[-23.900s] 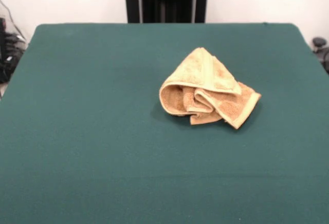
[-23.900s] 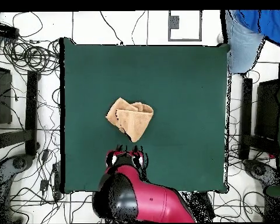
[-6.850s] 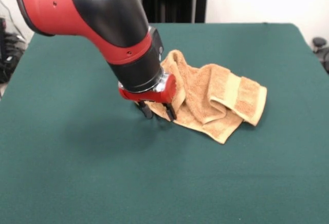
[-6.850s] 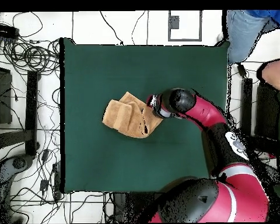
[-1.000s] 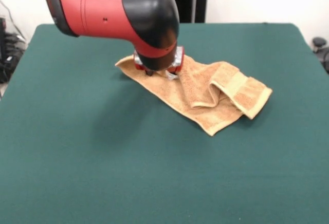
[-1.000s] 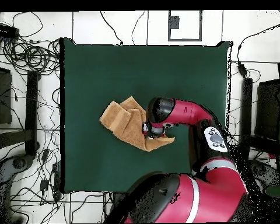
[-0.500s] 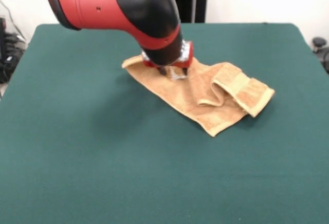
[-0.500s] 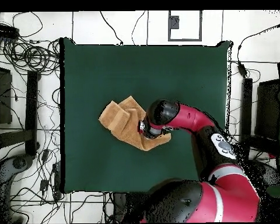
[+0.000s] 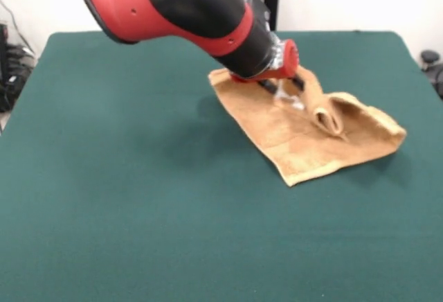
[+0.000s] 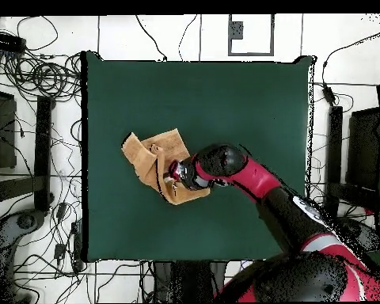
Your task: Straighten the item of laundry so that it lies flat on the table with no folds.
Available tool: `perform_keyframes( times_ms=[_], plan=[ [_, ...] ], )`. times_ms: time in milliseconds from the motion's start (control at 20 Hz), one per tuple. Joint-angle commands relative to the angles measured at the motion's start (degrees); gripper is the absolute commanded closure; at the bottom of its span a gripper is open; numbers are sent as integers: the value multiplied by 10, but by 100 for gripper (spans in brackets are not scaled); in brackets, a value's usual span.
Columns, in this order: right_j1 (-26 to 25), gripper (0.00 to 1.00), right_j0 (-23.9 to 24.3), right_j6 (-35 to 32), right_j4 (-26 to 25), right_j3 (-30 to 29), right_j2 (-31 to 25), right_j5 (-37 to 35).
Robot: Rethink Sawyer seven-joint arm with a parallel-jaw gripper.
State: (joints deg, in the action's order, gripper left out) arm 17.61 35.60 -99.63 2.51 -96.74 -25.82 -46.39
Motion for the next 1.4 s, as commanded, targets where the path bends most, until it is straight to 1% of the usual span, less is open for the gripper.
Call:
perform_keyframes(
  times_ms=[50, 500, 750, 1000, 1100, 1200, 1300, 1350, 1400],
  plan=[
    [-62, 0, 0, -1, 56, -87, -137, 50],
    [-90, 0, 13, -27, 69, -98, -167, 45],
    [-105, 0, 24, -41, 90, -111, -196, 38],
    [-101, 0, 22, -44, 81, -113, -200, 43],
    [-94, 0, 17, -46, 69, -110, -191, 49],
    [-78, 0, 4, -53, 52, -102, -172, 58],
    [-45, 0, -18, -67, 30, -95, -140, 68],
    [-10, 0, -42, -83, 9, -86, -109, 70],
    [8, 0, -62, -100, -1, -80, -85, 66]
  ],
)
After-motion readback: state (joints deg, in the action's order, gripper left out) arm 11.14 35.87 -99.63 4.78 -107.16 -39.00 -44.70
